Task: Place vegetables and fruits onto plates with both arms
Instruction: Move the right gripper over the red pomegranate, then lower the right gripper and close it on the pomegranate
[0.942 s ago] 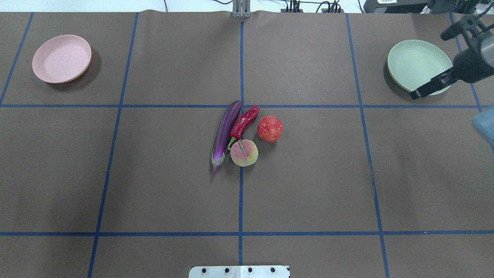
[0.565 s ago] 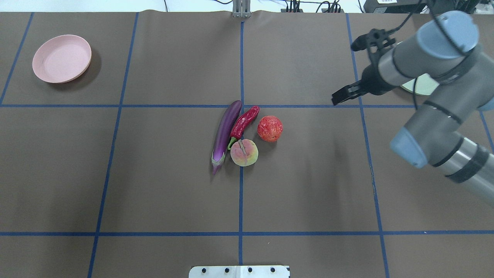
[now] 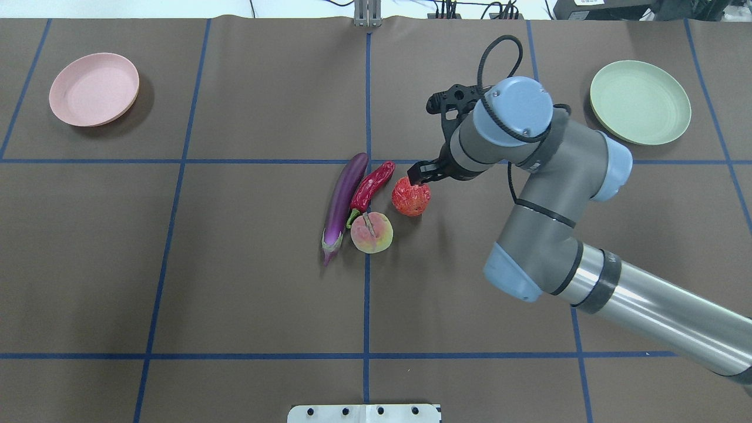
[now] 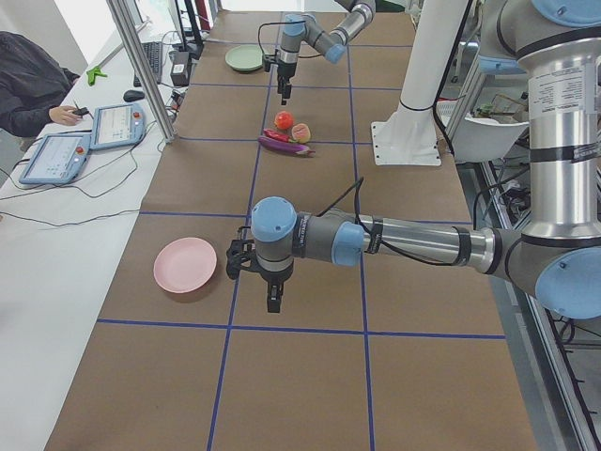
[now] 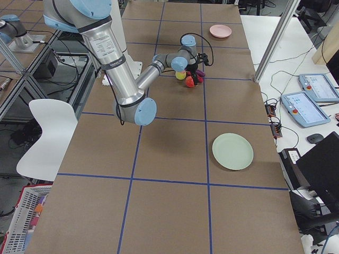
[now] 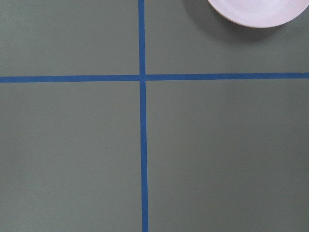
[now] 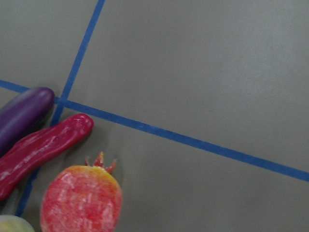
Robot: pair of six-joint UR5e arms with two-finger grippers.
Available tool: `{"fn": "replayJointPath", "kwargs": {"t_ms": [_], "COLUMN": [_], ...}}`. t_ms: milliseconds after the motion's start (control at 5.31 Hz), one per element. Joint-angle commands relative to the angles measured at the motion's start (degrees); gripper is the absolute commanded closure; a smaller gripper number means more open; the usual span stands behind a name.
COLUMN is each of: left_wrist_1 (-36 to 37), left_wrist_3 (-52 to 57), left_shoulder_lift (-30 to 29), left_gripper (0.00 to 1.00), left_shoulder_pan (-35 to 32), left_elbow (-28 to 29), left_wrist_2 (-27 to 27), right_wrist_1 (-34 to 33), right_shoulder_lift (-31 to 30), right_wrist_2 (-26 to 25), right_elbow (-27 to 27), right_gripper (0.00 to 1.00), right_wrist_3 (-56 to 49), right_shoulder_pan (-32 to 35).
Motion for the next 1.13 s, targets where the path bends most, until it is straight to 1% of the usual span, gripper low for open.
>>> {"fn": "replayJointPath", "kwargs": {"t_ms": [0,188,377,565,942], "left_wrist_1": [0.0,-0.1,-0.1,-0.1,-0.1], "left_wrist_3": [0.1,0.1,0.1,0.1,0.1], "left_shoulder_lift": [-0.1,-0.1,-0.1,-0.1,-0.2], "left_gripper": [0.00,0.00,0.00,0.00,0.00], "left_shoulder_pan": [0.0,0.0,0.0,0.0,0.0], "left_elbow": [0.1,0.1,0.0,0.1,0.1], "left_wrist_2": [0.1,0.0,0.0,0.0,0.0], "right_wrist_1": [-0.9,-0.9,-0.7,-0.5,-0.6], "right_shoulder_lift": [4.0,4.5,6.7,7.2,6.5], "right_wrist_2": [-3.6,-4.2,-4.5,-4.7,-4.7], "right_elbow": [-4.9,-5.3,-7.8,-9.0,-9.4], "right_gripper": [0.00,0.00,0.00,0.00,0.00], "right_wrist_3": [2.0,2.0,2.2,2.4,1.6], "right_shoulder_pan": [-2.7,-3.3,-3.5,-4.1,-4.5]}}
